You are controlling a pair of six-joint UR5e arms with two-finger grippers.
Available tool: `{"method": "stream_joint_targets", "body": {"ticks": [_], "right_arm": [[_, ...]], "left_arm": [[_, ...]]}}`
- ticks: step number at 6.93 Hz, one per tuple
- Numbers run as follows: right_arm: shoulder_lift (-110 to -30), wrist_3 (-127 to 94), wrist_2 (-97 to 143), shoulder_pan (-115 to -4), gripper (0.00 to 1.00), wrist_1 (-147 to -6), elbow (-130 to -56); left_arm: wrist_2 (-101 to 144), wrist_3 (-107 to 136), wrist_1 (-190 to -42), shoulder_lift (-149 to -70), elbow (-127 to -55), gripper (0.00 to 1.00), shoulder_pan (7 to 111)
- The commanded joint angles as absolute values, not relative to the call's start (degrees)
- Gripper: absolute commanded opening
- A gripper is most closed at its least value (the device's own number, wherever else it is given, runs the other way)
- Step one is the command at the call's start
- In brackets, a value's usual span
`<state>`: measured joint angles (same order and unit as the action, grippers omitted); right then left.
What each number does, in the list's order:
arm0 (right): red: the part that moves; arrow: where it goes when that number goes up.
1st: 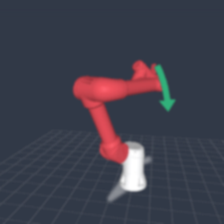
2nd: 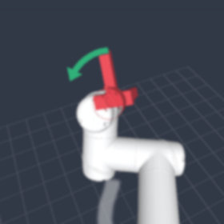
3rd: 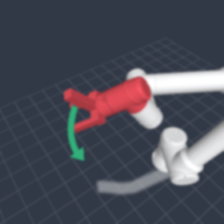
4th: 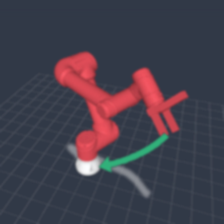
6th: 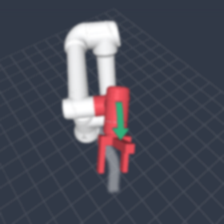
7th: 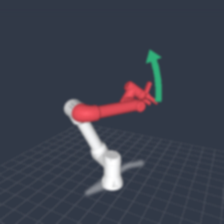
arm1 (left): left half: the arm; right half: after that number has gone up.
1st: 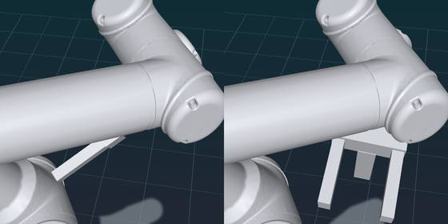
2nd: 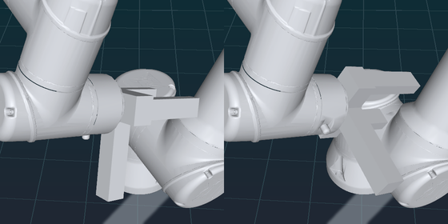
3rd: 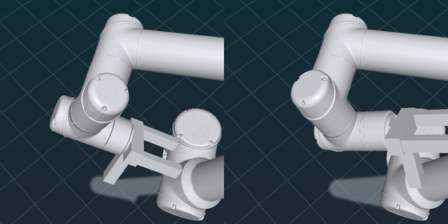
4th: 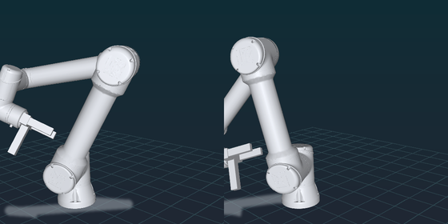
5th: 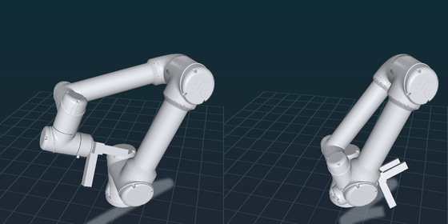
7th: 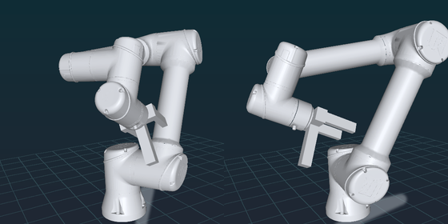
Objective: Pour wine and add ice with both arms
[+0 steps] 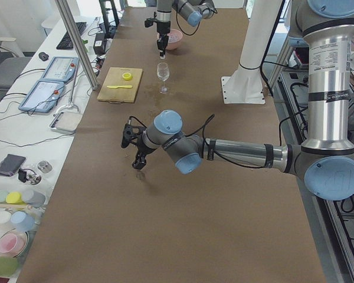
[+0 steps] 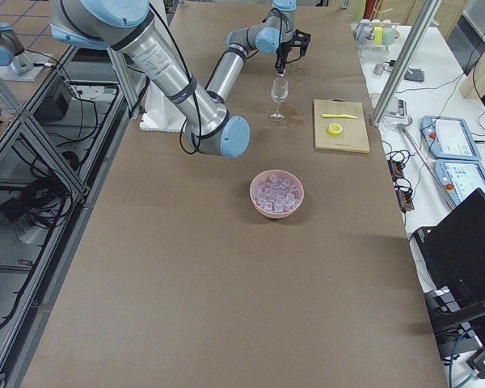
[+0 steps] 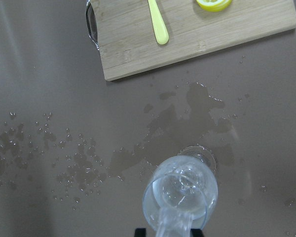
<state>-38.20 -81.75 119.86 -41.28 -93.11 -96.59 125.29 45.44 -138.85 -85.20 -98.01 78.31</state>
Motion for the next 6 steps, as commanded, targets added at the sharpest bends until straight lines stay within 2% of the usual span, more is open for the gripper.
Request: {"method": "stream_joint_targets", "body": {"ticks": [1,4,6], "right_arm": [[-37.97,-81.56,119.00,-40.96,1.00,-93.08,-96.42],[-40.49,-78.42,120.83,-42.79,1.00,-93.25,-98.33],[-58.79,-61.82,125.83,-50.83,1.00,-93.08,-109.81]], "left_arm": [[125.33,45.44,-138.87,-84.99,-98.09,0.97,78.31],[125.33,45.27,-138.78,-84.99,-98.00,0.97,78.31],[125.94,44.74,-138.34,-85.08,-98.26,0.97,78.31]]}}
